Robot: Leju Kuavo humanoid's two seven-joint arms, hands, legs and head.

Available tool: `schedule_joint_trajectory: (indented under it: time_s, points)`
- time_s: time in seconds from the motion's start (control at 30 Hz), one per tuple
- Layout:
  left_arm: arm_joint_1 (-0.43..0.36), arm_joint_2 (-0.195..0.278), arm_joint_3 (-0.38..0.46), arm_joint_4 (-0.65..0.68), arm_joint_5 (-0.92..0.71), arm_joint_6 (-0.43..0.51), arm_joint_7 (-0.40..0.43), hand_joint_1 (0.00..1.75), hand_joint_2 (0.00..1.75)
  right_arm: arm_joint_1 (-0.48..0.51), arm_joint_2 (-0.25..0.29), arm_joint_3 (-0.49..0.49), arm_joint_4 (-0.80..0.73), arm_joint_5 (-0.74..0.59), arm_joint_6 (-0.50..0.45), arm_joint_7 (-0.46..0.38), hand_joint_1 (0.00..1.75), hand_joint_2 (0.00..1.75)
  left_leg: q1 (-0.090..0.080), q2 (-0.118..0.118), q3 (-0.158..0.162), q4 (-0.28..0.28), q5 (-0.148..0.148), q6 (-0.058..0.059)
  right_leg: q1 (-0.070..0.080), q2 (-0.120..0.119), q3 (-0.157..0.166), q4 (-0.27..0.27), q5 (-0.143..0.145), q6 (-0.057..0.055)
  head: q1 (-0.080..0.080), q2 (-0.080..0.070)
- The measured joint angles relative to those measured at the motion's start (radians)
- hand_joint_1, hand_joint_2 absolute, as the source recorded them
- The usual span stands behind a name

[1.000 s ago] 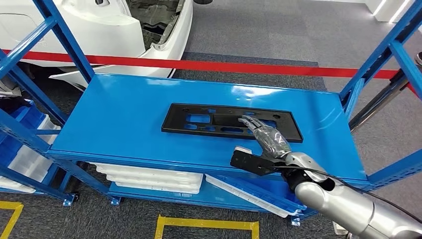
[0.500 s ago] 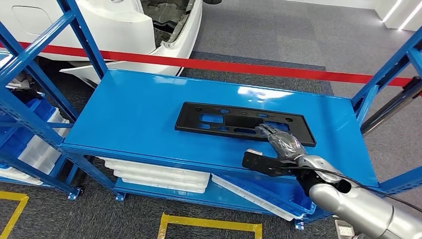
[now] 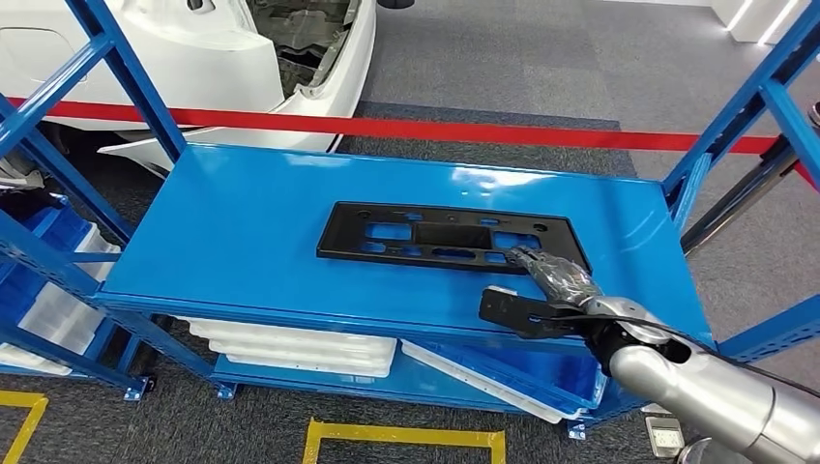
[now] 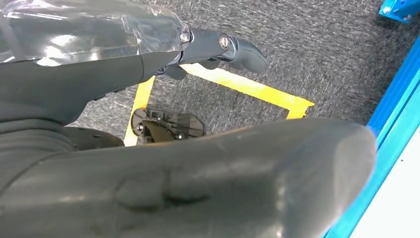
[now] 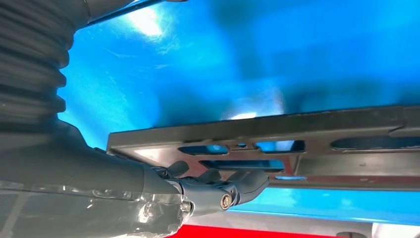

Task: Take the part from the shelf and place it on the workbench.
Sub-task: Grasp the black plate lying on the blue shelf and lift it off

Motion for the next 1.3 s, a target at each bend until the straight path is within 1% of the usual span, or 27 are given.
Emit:
schedule_joint_trajectory:
  time_s: [0.1, 0.17, 0.2, 0.27, 0.3, 0.33, 0.37, 0.4, 0.43, 0.47, 0.5, 0.57, 0.63, 0.67, 0.7, 0.73, 0.8, 0.83, 0.87, 0.9, 0.97, 1.0, 1.03, 1.13, 1.17, 1.23, 1.3]
  points:
    - [0.003, 0.0, 0.0, 0.0, 0.001, 0.001, -0.001, 0.0, 0.0, 0.002, -0.011, -0.004, 0.0, -0.002, 0.0, 0.001, 0.0, 1.75, -0.004, 0.0, 0.001, -0.017, 0.002, 0.015, 0.0, 0.001, -0.005, 0.005, -0.002, 0.012, 0.002, 0.0]
    - [0.003, 0.0, 0.0, 0.0, 0.001, 0.001, -0.002, 0.0, 0.0, 0.003, -0.018, -0.009, 0.0, -0.001, -0.001, 0.002, 0.0, 1.75, 0.0, 0.001, 0.003, -0.023, 0.007, 0.026, -0.003, 0.0, -0.014, 0.031, -0.023, 0.022, 0.007, 0.0]
    - [0.003, 0.0, 0.0, 0.0, 0.002, 0.001, -0.002, 0.0, 0.0, 0.003, -0.022, -0.011, 0.0, 0.001, -0.001, 0.004, 0.0, 1.75, 0.003, 0.002, 0.003, -0.025, 0.01, 0.03, -0.004, 0.0, -0.03, 0.07, -0.048, 0.027, 0.011, 0.0]
    - [0.003, 0.0, 0.0, 0.0, 0.002, 0.001, -0.003, 0.0, 0.0, 0.006, -0.026, -0.015, 0.001, 0.012, -0.004, 0.012, 0.0, 1.75, 0.003, 0.003, 0.002, -0.026, 0.01, 0.034, -0.007, -0.001, -0.083, 0.191, -0.108, 0.036, 0.02, 0.0]
    - [0.003, 0.0, 0.0, 0.0, 0.002, 0.001, -0.003, 0.0, 0.0, 0.01, -0.027, -0.016, 0.001, 0.024, -0.006, 0.018, 0.0, 1.75, 0.002, 0.003, 0.002, -0.026, 0.01, 0.034, -0.008, -0.001, -0.108, 0.244, -0.126, 0.039, 0.022, 0.0]
    - [0.004, 0.0, 0.0, 0.0, 0.002, 0.001, -0.003, 0.0, 0.0, 0.013, -0.027, -0.016, 0.002, 0.039, -0.007, 0.024, 0.0, 1.75, 0.002, 0.003, 0.002, -0.026, 0.01, 0.035, -0.009, -0.001, -0.12, 0.269, -0.126, 0.04, 0.023, 0.0]
    - [0.004, 0.0, 0.0, 0.0, 0.002, 0.001, -0.003, 0.0, 0.0, 0.016, -0.028, -0.016, 0.004, 0.058, -0.009, 0.03, 0.0, 1.75, 0.002, 0.003, 0.003, -0.026, 0.009, 0.035, -0.009, -0.001, -0.115, 0.256, -0.107, 0.039, 0.024, 0.0]
    - [0.003, 0.0, 0.0, 0.0, 0.002, 0.001, -0.003, 0.0, 0.0, 0.017, -0.028, -0.018, 0.006, 0.08, -0.012, 0.037, 0.0, 1.75, 0.002, 0.002, 0.005, -0.026, 0.009, 0.034, -0.009, -0.001, -0.092, 0.205, -0.072, 0.037, 0.026, 0.0]
    - [0.003, 0.0, 0.0, 0.0, 0.001, 0.001, -0.003, 0.0, 0.0, 0.018, -0.029, -0.02, 0.008, 0.1, -0.015, 0.044, 0.0, 1.75, 0.002, 0.002, 0.006, -0.026, 0.008, 0.034, -0.009, -0.001, -0.06, 0.132, -0.036, 0.034, 0.028, 0.0]
    - [0.001, 0.0, 0.0, 0.0, 0.001, 0.001, -0.003, 0.0, 0.0, 0.018, -0.03, -0.022, 0.01, 0.117, -0.019, 0.049, 0.0, 1.75, 0.001, 0.001, 0.007, -0.026, 0.008, 0.032, -0.007, -0.001, -0.031, 0.068, -0.011, 0.031, 0.029, 0.0]
    - [0.0, 0.0, 0.0, 0.0, 0.0, 0.001, -0.003, 0.0, 0.0, 0.018, -0.032, -0.024, 0.012, 0.13, -0.022, 0.053, 0.0, 1.75, 0.0, 0.001, 0.006, -0.027, 0.009, 0.028, -0.004, -0.001, -0.011, 0.022, 0.003, 0.027, 0.03, 0.0]
    - [-0.001, 0.0, 0.0, 0.0, 0.0, 0.001, -0.003, 0.0, 0.0, 0.021, -0.035, -0.025, 0.016, 0.142, -0.024, 0.058, 0.0, 1.75, -0.001, 0.0, 0.004, -0.031, 0.012, 0.019, 0.003, 0.0, -0.003, -0.004, 0.004, 0.021, 0.029, 0.0]
    - [-0.001, 0.0, 0.0, 0.0, 0.0, 0.001, -0.003, 0.0, 0.0, 0.024, -0.036, -0.027, 0.019, 0.144, -0.025, 0.06, 0.0, 1.75, -0.001, 0.001, 0.006, -0.031, 0.009, 0.007, 0.001, 0.0, -0.001, -0.013, 0.009, 0.011, 0.028, 0.0]
    - [-0.002, 0.0, 0.0, 0.0, 0.0, 0.001, -0.003, 0.0, 0.0, 0.025, -0.036, -0.029, 0.02, 0.146, -0.025, 0.06, 0.0, 1.75, -0.002, 0.001, 0.003, -0.017, -0.003, 0.002, -0.002, -0.001, 0.001, -0.019, 0.013, 0.005, 0.024, 0.0]
    - [-0.003, 0.0, 0.0, 0.0, 0.0, 0.001, -0.003, 0.0, 0.0, 0.026, -0.036, -0.031, 0.021, 0.149, -0.025, 0.061, 0.0, 1.75, -0.003, 0.001, -0.008, 0.014, -0.025, -0.003, -0.004, -0.002, 0.004, -0.024, 0.015, -0.001, 0.019, 0.0]
    - [-0.003, 0.0, 0.0, 0.0, 0.0, 0.001, -0.003, 0.0, 0.0, 0.029, -0.036, -0.032, 0.022, 0.152, -0.025, 0.063, 0.0, 1.75, -0.003, 0.001, -0.029, 0.067, -0.056, -0.005, -0.005, -0.004, 0.005, -0.027, 0.016, -0.005, 0.014, 0.0]
    - [-0.001, 0.0, 0.0, 0.001, 0.001, 0.001, -0.002, 0.0, 0.0, 0.036, -0.036, -0.035, 0.025, 0.16, -0.026, 0.067, 0.0, 1.75, -0.003, 0.001, -0.086, 0.193, -0.112, -0.008, -0.003, -0.005, 0.005, -0.026, 0.016, -0.01, 0.005, 0.0]
    - [0.0, 0.0, 0.0, 0.001, 0.002, 0.001, -0.002, 0.0, 0.0, 0.041, -0.036, -0.037, 0.027, 0.166, -0.027, 0.07, 0.0, 1.75, -0.003, 0.001, -0.104, 0.231, -0.12, -0.008, -0.002, -0.006, 0.005, -0.025, 0.015, -0.011, 0.004, 0.0]
    - [0.0, 0.0, 0.0, 0.002, 0.002, 0.001, -0.002, 0.0, 0.0, 0.045, -0.036, -0.04, 0.028, 0.173, -0.028, 0.074, 0.0, 1.75, -0.003, 0.001, -0.104, 0.232, -0.108, -0.007, -0.002, -0.005, 0.006, -0.023, 0.014, -0.011, 0.003, 0.0]
    - [0.0, 0.0, 0.0, 0.003, 0.002, 0.001, -0.002, 0.0, 0.0, 0.048, -0.036, -0.043, 0.03, 0.183, -0.03, 0.078, 0.0, 1.75, -0.003, 0.001, -0.087, 0.194, -0.079, -0.005, -0.002, -0.004, 0.006, -0.021, 0.013, -0.01, 0.002, 0.0]
    - [-0.001, 0.0, 0.0, 0.004, 0.002, 0.001, -0.002, 0.0, 0.0, 0.053, -0.037, -0.05, 0.032, 0.214, -0.036, 0.089, 0.0, 1.75, -0.003, 0.001, -0.026, 0.063, -0.016, 0.002, -0.001, -0.002, 0.006, -0.014, 0.007, -0.006, 0.0, 0.0]
    - [-0.001, 0.0, 0.0, 0.005, 0.002, 0.001, -0.002, 0.0, 0.0, 0.056, -0.037, -0.054, 0.033, 0.232, -0.04, 0.095, 0.0, 1.75, -0.003, 0.0, -0.006, 0.013, 0.001, 0.006, 0.001, -0.001, 0.004, -0.009, 0.005, -0.003, 0.0, 0.0]
    - [-0.001, 0.0, 0.0, 0.005, 0.001, 0.001, -0.002, 0.0, 0.0, 0.059, -0.038, -0.058, 0.034, 0.249, -0.043, 0.101, 0.0, 1.75, -0.005, 0.0, 0.005, -0.015, 0.008, 0.009, 0.002, 0.0, 0.001, -0.004, 0.003, 0.001, 0.0, 0.0]
    - [-0.001, 0.0, 0.0, 0.006, -0.001, 0.001, -0.001, 0.0, 0.0, 0.07, -0.042, -0.07, 0.04, 0.283, -0.047, 0.108, 0.0, 1.75, -0.007, 0.001, 0.005, -0.029, 0.01, 0.023, 0.0, 0.0, -0.001, -0.003, 0.002, 0.014, 0.002, 0.0]
    - [-0.002, 0.0, 0.0, 0.006, -0.003, 0.001, -0.001, 0.0, 0.0, 0.072, -0.043, -0.073, 0.042, 0.289, -0.048, 0.108, 0.0, 1.75, -0.005, 0.001, 0.006, -0.032, 0.013, 0.028, -0.001, 0.0, -0.003, 0.006, -0.007, 0.019, 0.004, 0.0]
    - [-0.005, 0.0, 0.0, 0.006, -0.007, 0.001, 0.0, 0.0, 0.0, 0.074, -0.044, -0.08, 0.049, 0.299, -0.051, 0.105, 0.0, 1.75, 0.0, 0.003, 0.007, -0.036, 0.017, 0.035, -0.004, -0.001, -0.032, 0.079, -0.055, 0.031, 0.012, 0.0]
    - [-0.006, 0.0, 0.0, 0.006, -0.008, 0.001, 0.001, 0.0, 0.0, 0.075, -0.043, -0.084, 0.06, 0.31, -0.051, 0.099, 0.0, 1.75, -0.001, 0.004, 0.006, -0.037, 0.017, 0.037, -0.008, -0.001, -0.087, 0.204, -0.113, 0.04, 0.019, 0.0]
